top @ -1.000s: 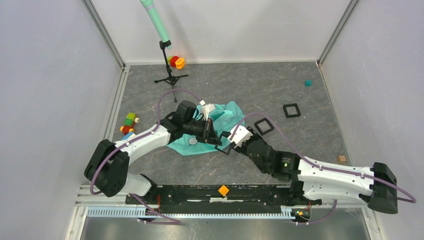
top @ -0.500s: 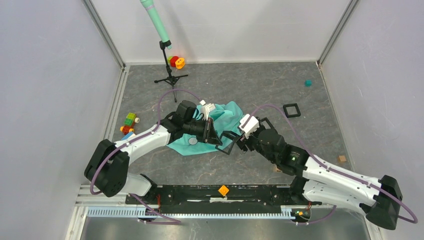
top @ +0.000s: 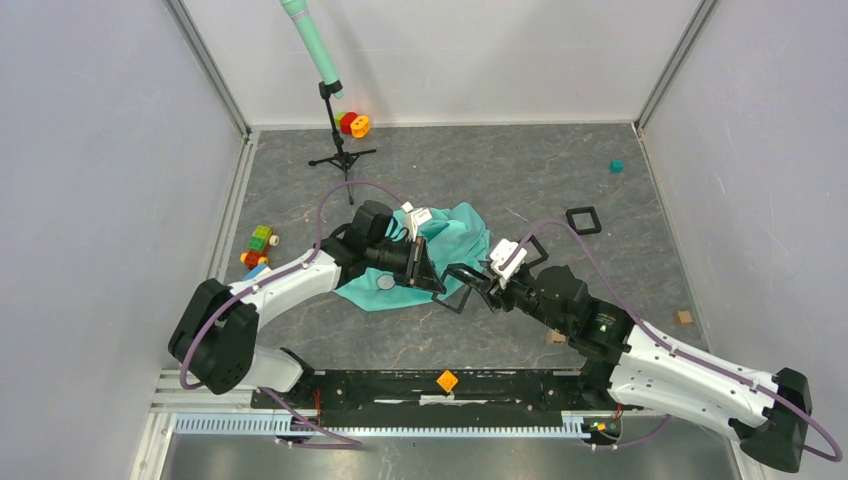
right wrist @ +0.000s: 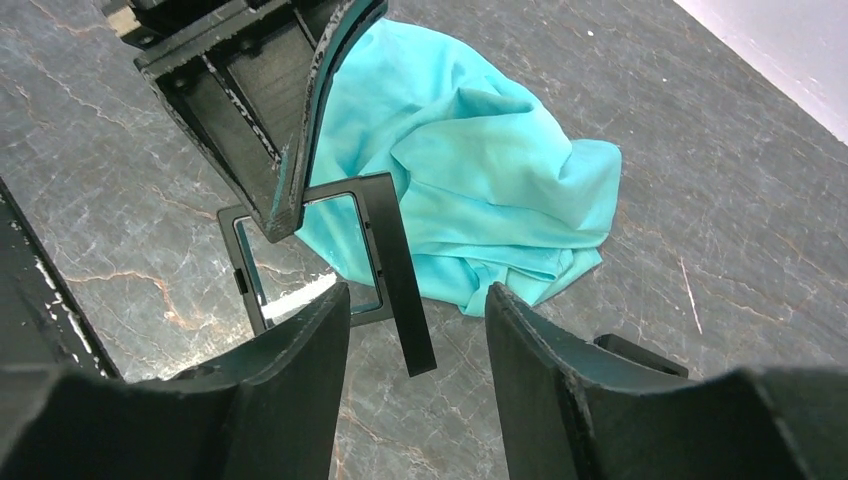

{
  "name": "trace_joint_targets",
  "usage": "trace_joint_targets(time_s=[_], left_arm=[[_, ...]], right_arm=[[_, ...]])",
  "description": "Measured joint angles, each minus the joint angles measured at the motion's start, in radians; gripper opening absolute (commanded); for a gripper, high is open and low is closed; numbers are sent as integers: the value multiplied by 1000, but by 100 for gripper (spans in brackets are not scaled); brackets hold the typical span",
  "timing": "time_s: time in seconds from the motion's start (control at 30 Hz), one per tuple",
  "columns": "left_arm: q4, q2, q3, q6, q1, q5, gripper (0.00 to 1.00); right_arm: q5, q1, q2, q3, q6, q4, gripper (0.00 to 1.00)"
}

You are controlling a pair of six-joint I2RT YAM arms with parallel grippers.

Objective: Remove the brooch from the garment
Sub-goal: Adjust the brooch box.

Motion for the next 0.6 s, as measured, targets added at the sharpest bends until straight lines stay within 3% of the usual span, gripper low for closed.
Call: trace_joint_targets(time_s=[0.47,0.6], left_arm=[[-28,-10,0,1,0,0,14],[-34,-13,0,2,0,0,14]], right_arm=[[-11,0,29,0,3,-5,35],[-14,0,34,0,3,-9,37]])
